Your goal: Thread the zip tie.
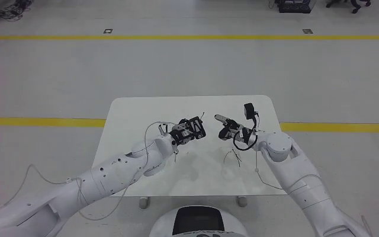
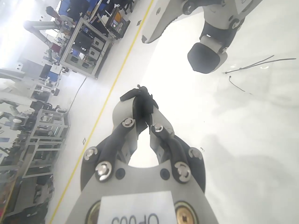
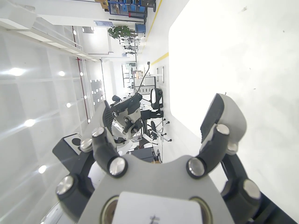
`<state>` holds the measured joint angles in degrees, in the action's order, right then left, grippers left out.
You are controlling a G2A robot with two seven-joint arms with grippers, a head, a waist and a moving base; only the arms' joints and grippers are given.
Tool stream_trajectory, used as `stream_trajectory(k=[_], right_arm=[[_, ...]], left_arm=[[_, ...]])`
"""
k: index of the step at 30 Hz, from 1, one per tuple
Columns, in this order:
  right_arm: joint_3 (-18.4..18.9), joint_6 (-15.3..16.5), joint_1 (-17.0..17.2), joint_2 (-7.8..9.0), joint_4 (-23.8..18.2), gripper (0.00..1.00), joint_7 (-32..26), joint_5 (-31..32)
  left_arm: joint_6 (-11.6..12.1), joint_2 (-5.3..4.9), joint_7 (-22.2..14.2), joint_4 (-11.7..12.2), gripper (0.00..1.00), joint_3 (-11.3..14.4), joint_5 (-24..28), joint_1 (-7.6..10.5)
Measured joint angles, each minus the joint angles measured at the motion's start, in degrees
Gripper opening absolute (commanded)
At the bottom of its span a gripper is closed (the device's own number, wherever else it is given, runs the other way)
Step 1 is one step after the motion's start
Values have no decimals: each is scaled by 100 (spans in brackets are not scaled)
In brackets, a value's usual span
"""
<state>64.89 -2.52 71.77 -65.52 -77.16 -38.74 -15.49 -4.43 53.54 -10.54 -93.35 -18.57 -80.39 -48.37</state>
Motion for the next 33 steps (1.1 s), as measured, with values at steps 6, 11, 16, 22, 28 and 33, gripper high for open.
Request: stream_trajectory(k=[6, 11, 16, 22, 28, 33], right_arm=[[2, 4, 3, 0, -3, 100, 9, 4], [188, 170, 57, 50, -44, 100, 17, 186], [444, 522, 70, 137, 12, 100, -395, 397], [563, 899, -31, 188, 292, 100, -1050, 335], [413, 960, -160, 152, 512, 100, -1180, 238], [416, 960, -158, 153, 509, 100, -1179, 238]], left_arm=[[85, 16, -73, 84, 0, -120, 321, -87], [771, 28, -230, 347, 0, -536, 1846, -168], [1510, 57, -353, 756, 0, -839, 3270, -247], [2383, 137, -344, 1221, 0, -1048, 4745, -311], [2389, 235, -438, 1438, 0, -1040, 5182, -223], [2390, 233, -434, 1435, 0, -1041, 5153, -226]])
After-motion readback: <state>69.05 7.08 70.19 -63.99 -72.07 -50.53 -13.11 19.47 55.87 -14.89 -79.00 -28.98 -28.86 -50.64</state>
